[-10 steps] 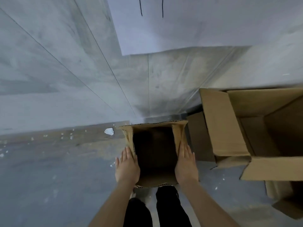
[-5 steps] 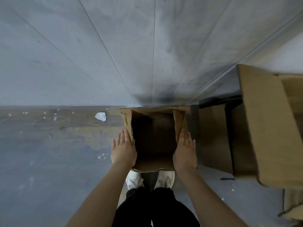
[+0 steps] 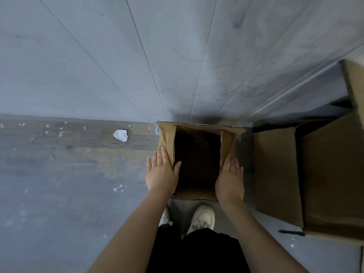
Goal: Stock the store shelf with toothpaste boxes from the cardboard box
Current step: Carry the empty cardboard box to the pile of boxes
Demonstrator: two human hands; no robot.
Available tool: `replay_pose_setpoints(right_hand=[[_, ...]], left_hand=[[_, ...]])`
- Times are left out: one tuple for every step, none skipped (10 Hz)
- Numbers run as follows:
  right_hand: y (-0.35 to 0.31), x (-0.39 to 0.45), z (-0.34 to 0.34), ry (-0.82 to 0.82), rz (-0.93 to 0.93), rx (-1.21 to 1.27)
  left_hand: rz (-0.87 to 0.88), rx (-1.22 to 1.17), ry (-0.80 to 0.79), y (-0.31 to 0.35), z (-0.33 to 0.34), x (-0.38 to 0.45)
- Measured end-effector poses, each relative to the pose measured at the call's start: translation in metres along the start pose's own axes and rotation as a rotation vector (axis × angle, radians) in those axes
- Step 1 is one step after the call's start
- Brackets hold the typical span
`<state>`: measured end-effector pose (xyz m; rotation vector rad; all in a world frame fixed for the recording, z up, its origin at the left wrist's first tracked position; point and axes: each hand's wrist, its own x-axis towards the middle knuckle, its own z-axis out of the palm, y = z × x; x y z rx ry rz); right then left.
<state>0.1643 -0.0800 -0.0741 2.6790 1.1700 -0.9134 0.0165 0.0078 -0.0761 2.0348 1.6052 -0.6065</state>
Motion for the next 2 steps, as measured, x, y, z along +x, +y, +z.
replay_pose_setpoints(right_hand=[[0.001,-0.001,-0.010,-0.004,-0.005,-0.064],[-0.007,-0.014,-0.033,0.004,-0.063,-0.120]], left_hand=[[-0.026,0.045,0.014,0.001,-0.010,-0.010],[-0.016,0.064,0.054,0.003,-0.034,-0.026]])
